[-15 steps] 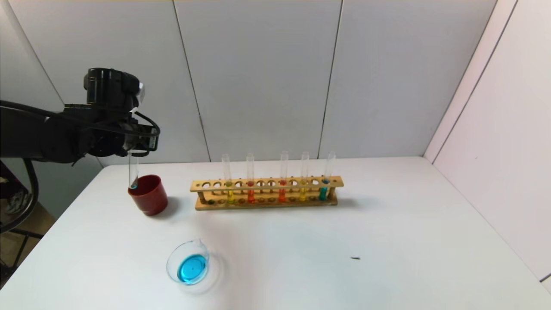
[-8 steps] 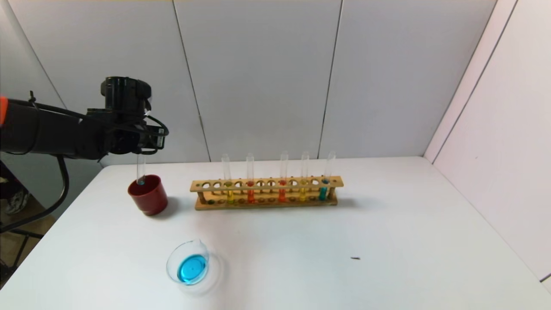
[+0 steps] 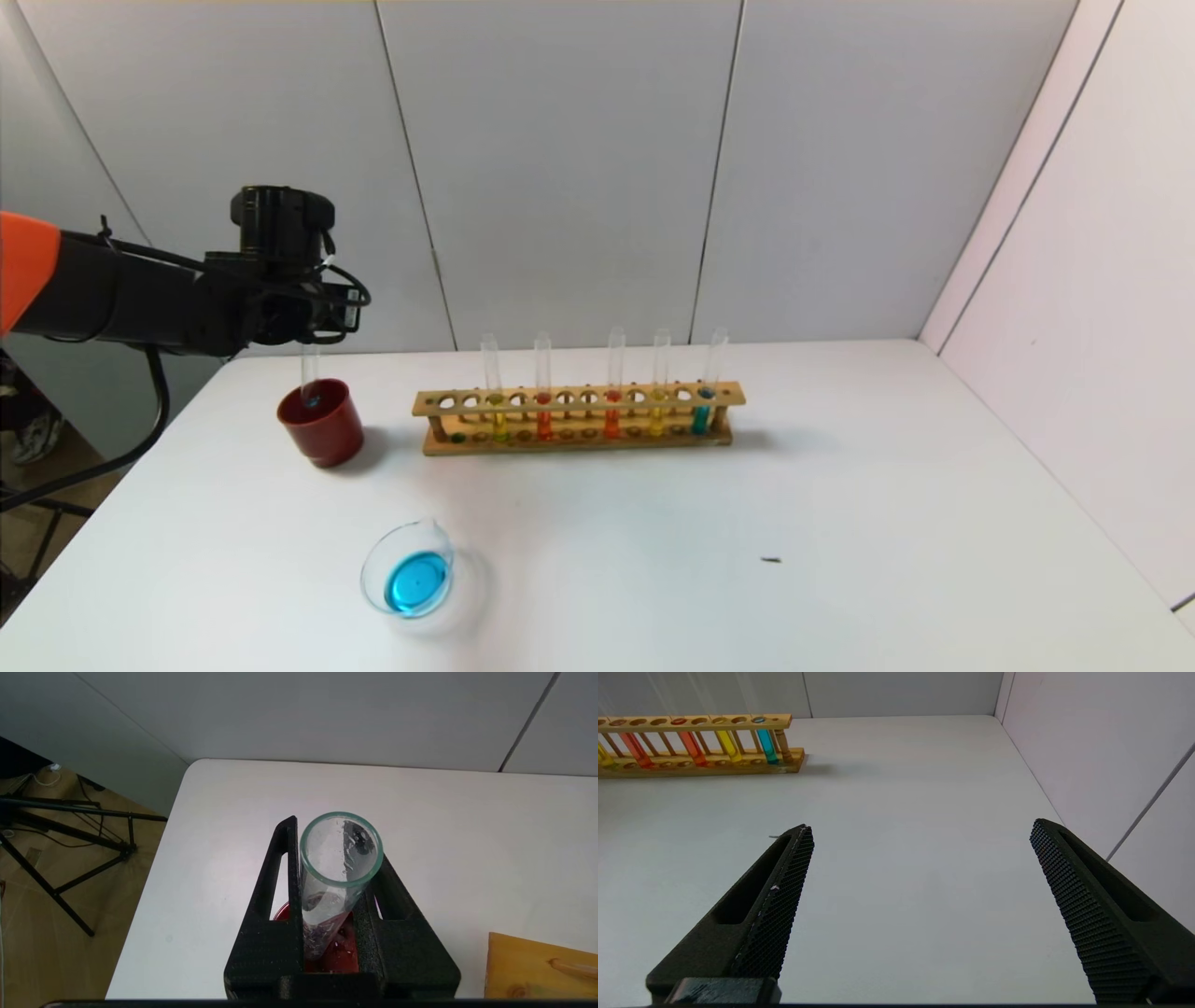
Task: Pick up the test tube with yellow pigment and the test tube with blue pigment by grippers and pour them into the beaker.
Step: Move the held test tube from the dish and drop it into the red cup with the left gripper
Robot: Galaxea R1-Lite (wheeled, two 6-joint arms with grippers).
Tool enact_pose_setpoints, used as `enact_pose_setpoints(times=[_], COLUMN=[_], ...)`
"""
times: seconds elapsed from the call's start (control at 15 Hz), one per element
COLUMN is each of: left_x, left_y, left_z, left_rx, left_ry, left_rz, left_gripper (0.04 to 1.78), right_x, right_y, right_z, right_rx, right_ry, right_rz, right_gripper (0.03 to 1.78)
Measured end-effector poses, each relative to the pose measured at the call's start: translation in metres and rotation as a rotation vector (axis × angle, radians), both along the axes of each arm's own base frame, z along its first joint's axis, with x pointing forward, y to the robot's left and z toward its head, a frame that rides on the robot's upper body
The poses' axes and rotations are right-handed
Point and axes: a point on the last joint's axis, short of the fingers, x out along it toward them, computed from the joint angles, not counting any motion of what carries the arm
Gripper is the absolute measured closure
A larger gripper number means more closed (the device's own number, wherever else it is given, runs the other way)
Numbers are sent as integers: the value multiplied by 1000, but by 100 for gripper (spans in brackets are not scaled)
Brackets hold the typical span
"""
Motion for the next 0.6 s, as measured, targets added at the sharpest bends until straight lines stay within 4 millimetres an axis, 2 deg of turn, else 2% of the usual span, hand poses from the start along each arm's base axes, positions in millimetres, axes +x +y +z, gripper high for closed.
enact_pose_setpoints(times=[0.6], left_x=[-9], left_y=[2], left_z=[-29], left_rx=[-48], left_ry=[-23], left_rz=[15], left_gripper=[148], right_x=[0], right_y=[0], right_z=[0], right_rx=[0], right_ry=[0], right_rz=[0], right_gripper=[11])
